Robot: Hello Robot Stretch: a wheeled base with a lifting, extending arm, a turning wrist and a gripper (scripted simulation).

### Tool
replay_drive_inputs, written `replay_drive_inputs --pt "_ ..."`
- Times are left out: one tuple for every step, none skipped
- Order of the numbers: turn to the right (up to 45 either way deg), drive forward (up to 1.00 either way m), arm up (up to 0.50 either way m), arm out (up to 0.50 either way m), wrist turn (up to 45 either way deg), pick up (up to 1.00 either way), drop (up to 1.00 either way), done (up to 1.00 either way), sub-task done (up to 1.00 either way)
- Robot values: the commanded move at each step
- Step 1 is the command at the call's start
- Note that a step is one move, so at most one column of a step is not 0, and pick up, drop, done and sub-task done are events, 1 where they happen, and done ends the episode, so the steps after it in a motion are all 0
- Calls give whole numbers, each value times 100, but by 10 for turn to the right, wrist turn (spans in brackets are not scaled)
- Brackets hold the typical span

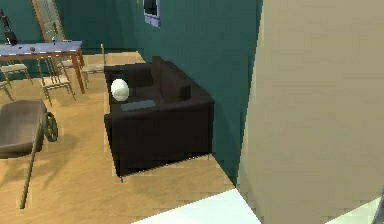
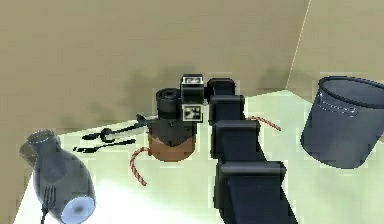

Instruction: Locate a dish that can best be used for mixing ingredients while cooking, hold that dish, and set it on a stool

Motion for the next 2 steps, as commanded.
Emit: replay_drive_inputs --pt "0 0 0 0 330 0 0 0 0" --pt "0 0 -16 0 0 0 0 0 0"
